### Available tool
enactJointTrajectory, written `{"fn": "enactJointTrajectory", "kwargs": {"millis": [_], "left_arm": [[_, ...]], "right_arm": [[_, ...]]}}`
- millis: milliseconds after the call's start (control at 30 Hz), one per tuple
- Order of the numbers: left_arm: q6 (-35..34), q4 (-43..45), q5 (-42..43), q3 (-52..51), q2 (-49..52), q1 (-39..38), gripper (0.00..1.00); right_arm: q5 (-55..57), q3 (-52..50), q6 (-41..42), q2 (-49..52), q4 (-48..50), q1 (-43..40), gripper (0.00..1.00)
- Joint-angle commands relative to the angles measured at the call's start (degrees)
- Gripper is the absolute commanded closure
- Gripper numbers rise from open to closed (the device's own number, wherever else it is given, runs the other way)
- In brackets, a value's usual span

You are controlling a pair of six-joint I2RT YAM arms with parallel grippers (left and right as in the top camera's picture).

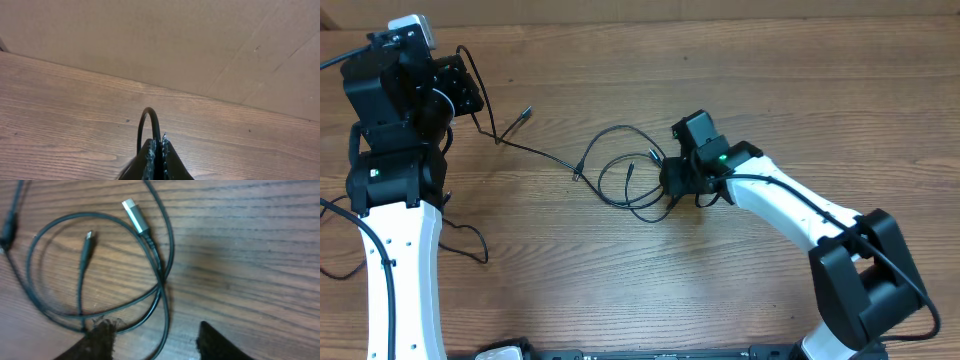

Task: Untangle cables
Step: 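Pull the right gripper right, stretching the cable straight across the table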

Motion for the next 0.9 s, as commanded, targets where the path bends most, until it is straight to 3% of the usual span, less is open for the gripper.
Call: {"fn": "enactJointTrajectory", "kwargs": {"millis": [0, 333, 633, 733, 833, 867], "left_arm": [[-0.59, -0.28, 0.63, 0.66, 0.39, 0.31, 0.96], [-0.57, -0.94, 0.44, 0.66, 0.39, 0.31, 0.95], [-0.57, -0.98, 0.15, 0.66, 0.39, 0.31, 0.95], [-0.55, -0.98, 0.15, 0.66, 0.39, 0.31, 0.96], [-0.55, -1.01, 0.15, 0.66, 0.39, 0.31, 0.95], [-0.55, -1.01, 0.11, 0.66, 0.39, 0.31, 0.96]], "right_arm": [[6.23, -1.05, -4.11, 1.73, 0.66, 1.11, 0.53], [6.12, -2.97, -4.26, 3.91, 1.6, 2.8, 0.6], [5.64, -5.44, -9.68, 5.31, 3.91, 4.24, 0.67], [6.12, -5.75, -9.81, 7.45, 4.24, 4.24, 0.75], [10.34, -5.75, -9.27, 9.73, 3.48, 4.24, 0.95], [12.9, -5.77, -8.2, 10.49, 3.1, 4.15, 0.96]]}}
